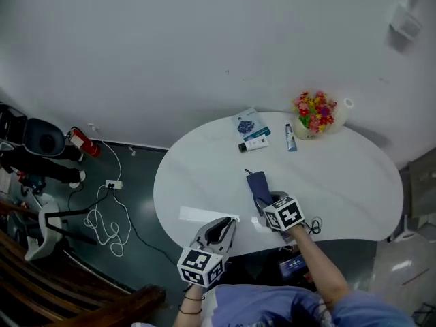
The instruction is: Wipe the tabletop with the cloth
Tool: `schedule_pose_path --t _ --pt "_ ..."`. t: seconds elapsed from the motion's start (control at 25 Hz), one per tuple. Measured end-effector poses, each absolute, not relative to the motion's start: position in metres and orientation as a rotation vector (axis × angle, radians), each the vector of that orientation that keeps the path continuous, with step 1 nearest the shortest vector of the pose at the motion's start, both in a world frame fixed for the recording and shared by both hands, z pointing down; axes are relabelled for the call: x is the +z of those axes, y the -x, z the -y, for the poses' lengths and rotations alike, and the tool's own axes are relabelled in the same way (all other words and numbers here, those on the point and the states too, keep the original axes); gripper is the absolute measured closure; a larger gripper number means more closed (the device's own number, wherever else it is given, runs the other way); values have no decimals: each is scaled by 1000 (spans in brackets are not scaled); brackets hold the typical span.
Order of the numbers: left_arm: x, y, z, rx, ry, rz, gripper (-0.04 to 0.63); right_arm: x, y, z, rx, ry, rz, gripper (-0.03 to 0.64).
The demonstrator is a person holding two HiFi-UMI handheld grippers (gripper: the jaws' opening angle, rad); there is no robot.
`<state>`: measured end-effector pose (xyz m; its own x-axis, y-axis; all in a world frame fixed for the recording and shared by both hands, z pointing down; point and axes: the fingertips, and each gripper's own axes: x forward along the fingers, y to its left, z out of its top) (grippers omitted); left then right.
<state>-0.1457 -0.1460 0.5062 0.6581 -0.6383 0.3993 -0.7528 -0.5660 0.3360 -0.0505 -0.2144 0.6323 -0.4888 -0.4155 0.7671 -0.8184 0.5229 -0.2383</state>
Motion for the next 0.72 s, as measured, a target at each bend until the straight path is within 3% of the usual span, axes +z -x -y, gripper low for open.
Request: schedule_pose_path --t 0.72 --pt "492 -161 127 370 -2599 642 554 637 -353 163 892 -1478 1809 548"
